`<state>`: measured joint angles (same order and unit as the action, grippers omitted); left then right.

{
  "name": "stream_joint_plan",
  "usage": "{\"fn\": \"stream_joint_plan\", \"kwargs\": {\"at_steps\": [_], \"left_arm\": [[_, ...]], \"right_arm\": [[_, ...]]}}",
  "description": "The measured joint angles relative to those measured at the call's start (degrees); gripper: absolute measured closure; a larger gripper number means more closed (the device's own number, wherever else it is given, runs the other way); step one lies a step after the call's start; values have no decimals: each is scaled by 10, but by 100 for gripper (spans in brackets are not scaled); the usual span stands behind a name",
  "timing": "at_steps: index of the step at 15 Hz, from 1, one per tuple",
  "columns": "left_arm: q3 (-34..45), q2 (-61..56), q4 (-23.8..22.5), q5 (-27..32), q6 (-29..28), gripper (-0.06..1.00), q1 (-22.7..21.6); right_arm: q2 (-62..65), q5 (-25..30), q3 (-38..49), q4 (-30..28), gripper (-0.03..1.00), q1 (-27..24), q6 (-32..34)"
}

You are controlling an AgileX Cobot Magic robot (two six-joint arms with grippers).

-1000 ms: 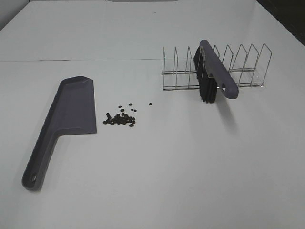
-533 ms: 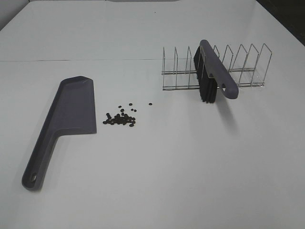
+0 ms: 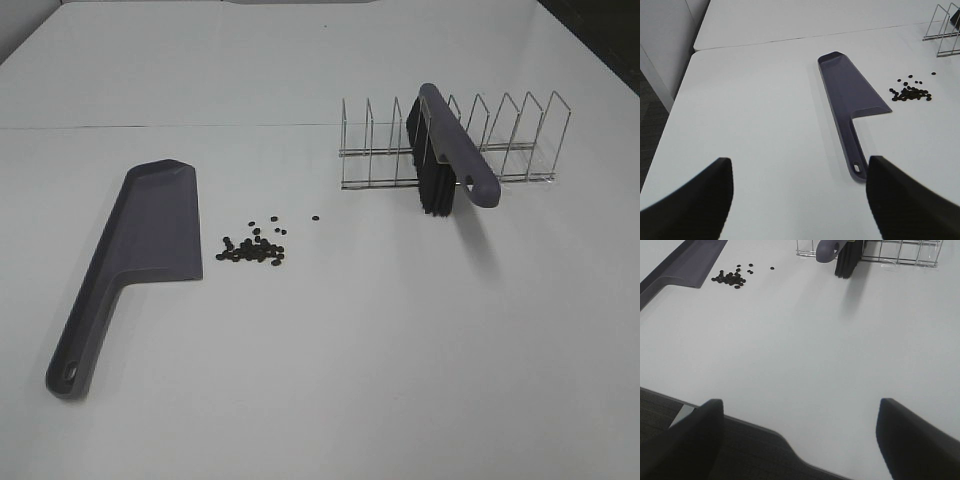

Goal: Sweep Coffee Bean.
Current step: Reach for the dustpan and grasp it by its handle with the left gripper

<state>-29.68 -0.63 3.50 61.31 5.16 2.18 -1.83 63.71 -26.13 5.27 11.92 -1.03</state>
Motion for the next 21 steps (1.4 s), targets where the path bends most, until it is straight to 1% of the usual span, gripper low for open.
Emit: {"fn": "stream_joint_plan", "kwargs": {"at_steps": [2,4,21], "left_arm": [[0,0,0,0,0,26,0],[0,0,0,0,0,26,0],[0,0,0,0,0,26,0]], "right_arm": [[0,0,0,0,14,0,0],[0,0,0,0,12,0,0],[0,0,0,0,12,0,0]]}}
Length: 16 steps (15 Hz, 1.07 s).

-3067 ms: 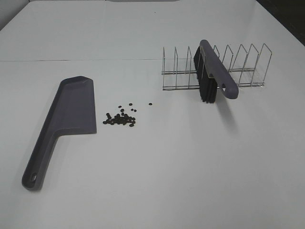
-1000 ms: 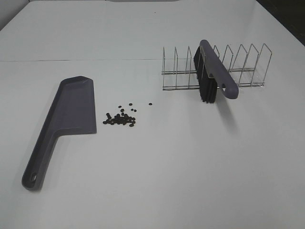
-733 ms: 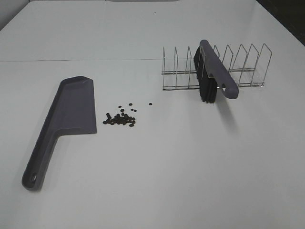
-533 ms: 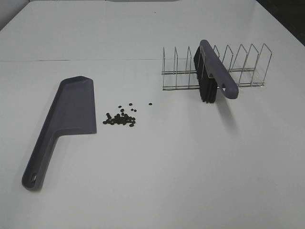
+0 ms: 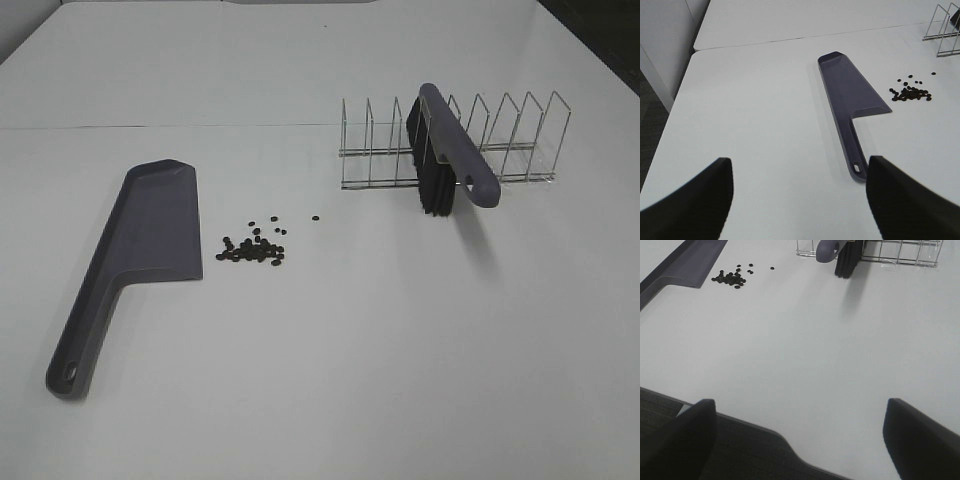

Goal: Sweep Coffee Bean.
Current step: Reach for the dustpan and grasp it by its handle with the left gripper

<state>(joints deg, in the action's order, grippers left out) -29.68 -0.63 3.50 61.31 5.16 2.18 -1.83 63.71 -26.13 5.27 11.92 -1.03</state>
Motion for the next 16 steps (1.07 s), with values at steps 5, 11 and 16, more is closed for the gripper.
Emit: {"fn": "stream_joint_plan", "kwargs": {"at_steps": [5,11,16], "left_arm": [[0,0,0,0,-3,26,0],[0,108,-32,0,-45,26,0],[0,258,-35,-1,-57,26,0]], "right_arm": [[0,0,0,0,12,0,0],[0,0,0,0,12,0,0],[0,0,0,0,12,0,0]]}}
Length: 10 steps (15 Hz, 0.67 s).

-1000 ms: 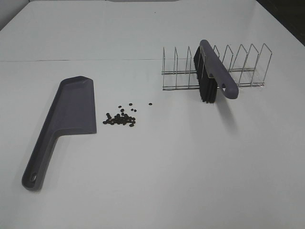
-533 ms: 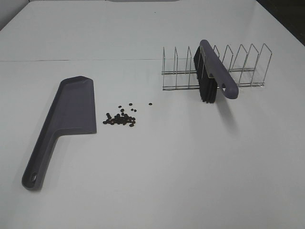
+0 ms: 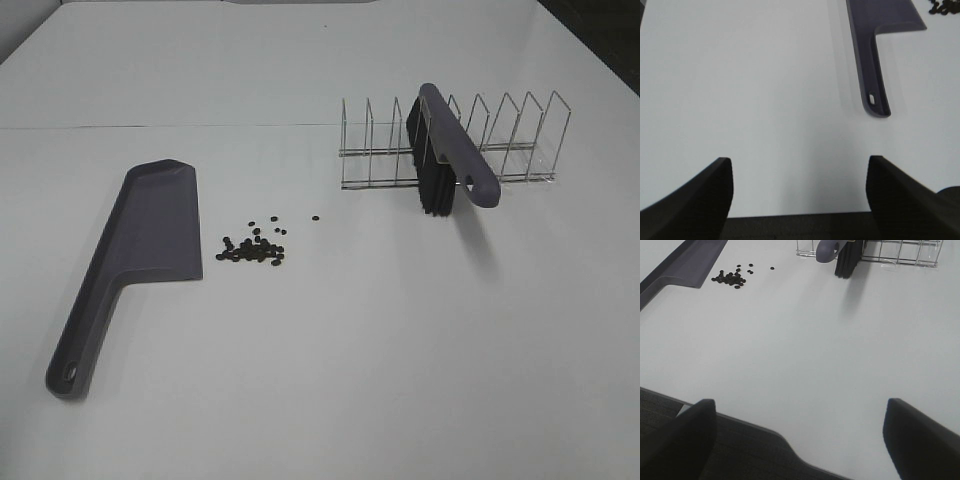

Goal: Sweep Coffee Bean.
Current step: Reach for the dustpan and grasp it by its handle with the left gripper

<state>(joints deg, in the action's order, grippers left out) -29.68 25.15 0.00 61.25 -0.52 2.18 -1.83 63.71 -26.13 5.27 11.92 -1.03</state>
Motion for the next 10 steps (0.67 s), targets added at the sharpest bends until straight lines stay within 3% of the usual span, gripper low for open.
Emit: {"fn": "stream_joint_plan", "kwargs": {"at_steps": [10], "left_arm": [[-61,312,3,-54,-80,26,0]], "right_arm": [[0,0,0,0,12,0,0]]}}
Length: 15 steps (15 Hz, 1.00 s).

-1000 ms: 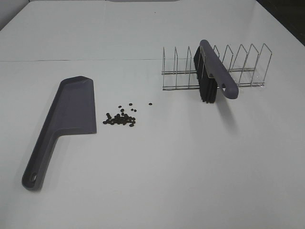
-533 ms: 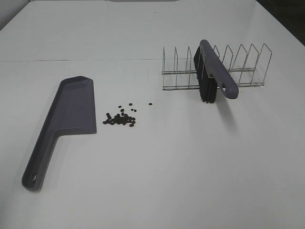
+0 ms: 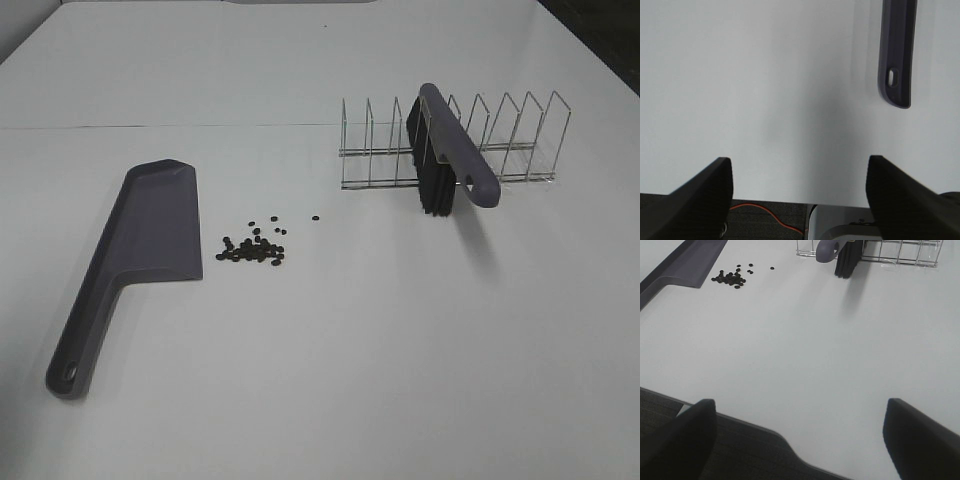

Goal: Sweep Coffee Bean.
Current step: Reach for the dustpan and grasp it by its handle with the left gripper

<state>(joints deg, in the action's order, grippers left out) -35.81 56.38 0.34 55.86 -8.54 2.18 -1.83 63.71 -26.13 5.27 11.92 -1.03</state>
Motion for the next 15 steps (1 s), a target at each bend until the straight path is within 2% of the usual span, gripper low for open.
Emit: {"fn": "stream_joint_plan", "kwargs": {"at_steps": [4,6,9,12,15], "left_arm": [[-68,96,0,-9,-5,26,0],[-112,175,18,-11,-9,26,0],[-127,234,56,-23,-14,26,0],[-129,296,92,-67,-25,26,35],[-150,363,93,-99,-69,26,85]], "right_arm": [[0,0,0,0,12,0,0],[0,0,0,0,12,0,0],[0,0,0,0,12,0,0],[0,0,0,0,12,0,0],[0,0,0,0,12,0,0]]}}
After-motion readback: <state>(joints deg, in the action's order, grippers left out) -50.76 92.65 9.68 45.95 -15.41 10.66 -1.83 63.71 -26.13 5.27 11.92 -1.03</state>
